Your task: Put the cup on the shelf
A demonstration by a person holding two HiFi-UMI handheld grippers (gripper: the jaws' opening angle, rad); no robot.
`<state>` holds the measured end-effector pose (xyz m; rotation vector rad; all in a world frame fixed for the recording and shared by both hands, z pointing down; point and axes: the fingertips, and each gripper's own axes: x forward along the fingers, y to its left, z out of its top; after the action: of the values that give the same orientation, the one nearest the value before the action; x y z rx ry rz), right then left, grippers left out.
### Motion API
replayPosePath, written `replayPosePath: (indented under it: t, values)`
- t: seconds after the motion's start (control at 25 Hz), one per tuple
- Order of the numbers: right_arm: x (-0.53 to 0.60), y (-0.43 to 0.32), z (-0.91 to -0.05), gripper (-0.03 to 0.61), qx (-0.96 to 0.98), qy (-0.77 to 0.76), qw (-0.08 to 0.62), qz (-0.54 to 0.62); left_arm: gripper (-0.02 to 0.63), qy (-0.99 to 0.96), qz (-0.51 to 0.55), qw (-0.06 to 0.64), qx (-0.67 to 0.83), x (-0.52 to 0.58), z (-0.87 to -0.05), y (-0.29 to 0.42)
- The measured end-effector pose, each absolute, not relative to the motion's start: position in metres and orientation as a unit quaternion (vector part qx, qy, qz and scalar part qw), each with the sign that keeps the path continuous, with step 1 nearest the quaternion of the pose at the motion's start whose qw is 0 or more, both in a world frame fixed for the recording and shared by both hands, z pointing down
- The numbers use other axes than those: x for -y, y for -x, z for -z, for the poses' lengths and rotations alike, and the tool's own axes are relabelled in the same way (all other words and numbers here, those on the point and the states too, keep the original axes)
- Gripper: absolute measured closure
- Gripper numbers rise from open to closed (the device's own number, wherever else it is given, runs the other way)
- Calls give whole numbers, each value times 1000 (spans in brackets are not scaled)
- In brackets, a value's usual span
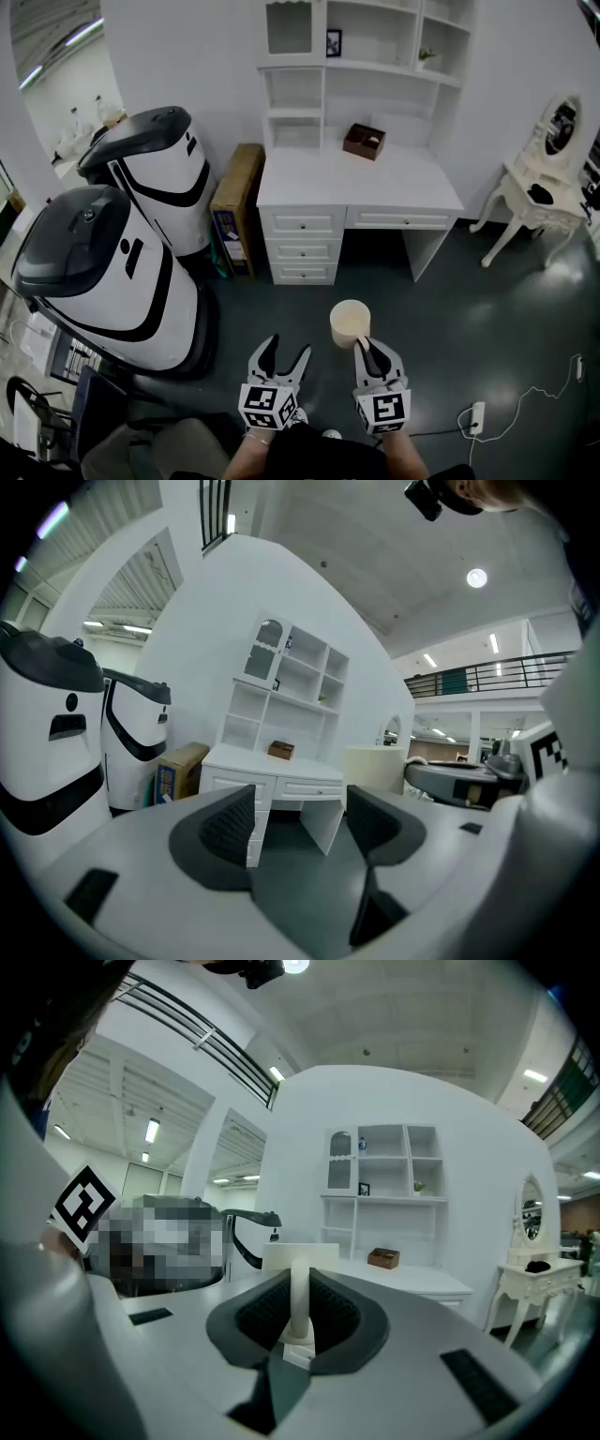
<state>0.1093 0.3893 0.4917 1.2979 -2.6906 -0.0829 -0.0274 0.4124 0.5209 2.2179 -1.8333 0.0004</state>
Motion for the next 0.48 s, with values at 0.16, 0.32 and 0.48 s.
replayPosePath:
  t: [0.16,0.32,0.48]
  values:
    - [-381,-96,-497,528,890,-447,80,29,322,-770,-7,129,625,-400,-525,46]
    - [-377,-84,-498,528,885,-459,77,23,318,-776,-6,128,618,-388,-526,60]
    - [-375,-78,-495,529,880,-468,77,28,318,-784,-13,124,607,-379,-526,63]
